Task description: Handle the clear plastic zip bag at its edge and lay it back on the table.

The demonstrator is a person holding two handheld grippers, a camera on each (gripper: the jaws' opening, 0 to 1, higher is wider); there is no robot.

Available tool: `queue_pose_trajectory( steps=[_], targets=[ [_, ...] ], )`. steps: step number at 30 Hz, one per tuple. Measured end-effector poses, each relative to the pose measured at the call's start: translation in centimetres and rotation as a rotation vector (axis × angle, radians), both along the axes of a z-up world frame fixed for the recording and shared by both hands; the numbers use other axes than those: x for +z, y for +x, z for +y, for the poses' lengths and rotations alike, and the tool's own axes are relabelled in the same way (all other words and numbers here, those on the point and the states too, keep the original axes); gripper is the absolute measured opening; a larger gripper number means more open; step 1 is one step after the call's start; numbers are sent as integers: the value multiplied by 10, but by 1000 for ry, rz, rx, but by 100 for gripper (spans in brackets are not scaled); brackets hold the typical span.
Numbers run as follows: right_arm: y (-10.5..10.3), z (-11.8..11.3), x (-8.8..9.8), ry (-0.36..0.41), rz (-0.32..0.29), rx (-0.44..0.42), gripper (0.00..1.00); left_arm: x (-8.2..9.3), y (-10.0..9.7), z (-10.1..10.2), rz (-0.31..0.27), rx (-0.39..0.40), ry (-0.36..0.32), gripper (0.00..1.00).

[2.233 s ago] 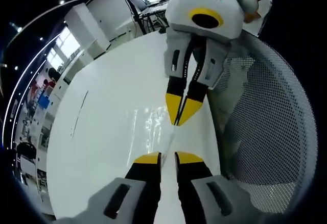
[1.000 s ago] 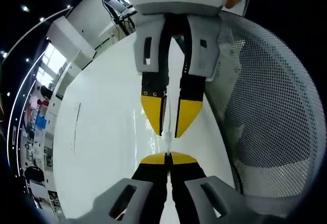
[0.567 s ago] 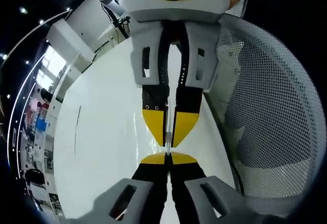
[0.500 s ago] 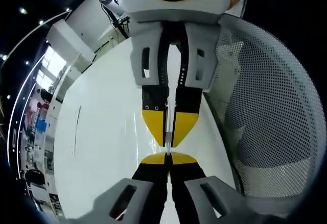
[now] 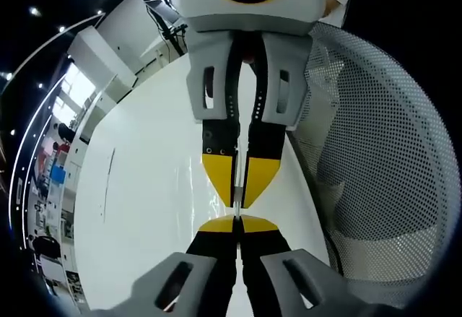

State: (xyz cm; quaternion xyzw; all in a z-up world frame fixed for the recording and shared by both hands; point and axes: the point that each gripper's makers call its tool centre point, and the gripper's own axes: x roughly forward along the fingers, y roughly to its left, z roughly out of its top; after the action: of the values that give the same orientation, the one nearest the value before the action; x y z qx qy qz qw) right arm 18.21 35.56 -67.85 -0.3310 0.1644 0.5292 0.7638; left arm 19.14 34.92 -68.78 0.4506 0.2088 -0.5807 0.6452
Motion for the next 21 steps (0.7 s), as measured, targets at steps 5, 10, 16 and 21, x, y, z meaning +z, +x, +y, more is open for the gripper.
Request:
queue_pose_trajectory(
  steps=[5,10,16,21],
  targets=[
    [0,0,-1,-3,2,0,0,0,0,1,3,3,-1,0],
    [-1,0,-1,-2,6,1,0,-1,-1,1,7,3,-2,0],
    [0,0,-2,-1,9,2,0,-2,0,2,13,3,0,0],
    [0,0,-2,1,12,-2,0,-2,1,2,15,4,0,0]
  ],
)
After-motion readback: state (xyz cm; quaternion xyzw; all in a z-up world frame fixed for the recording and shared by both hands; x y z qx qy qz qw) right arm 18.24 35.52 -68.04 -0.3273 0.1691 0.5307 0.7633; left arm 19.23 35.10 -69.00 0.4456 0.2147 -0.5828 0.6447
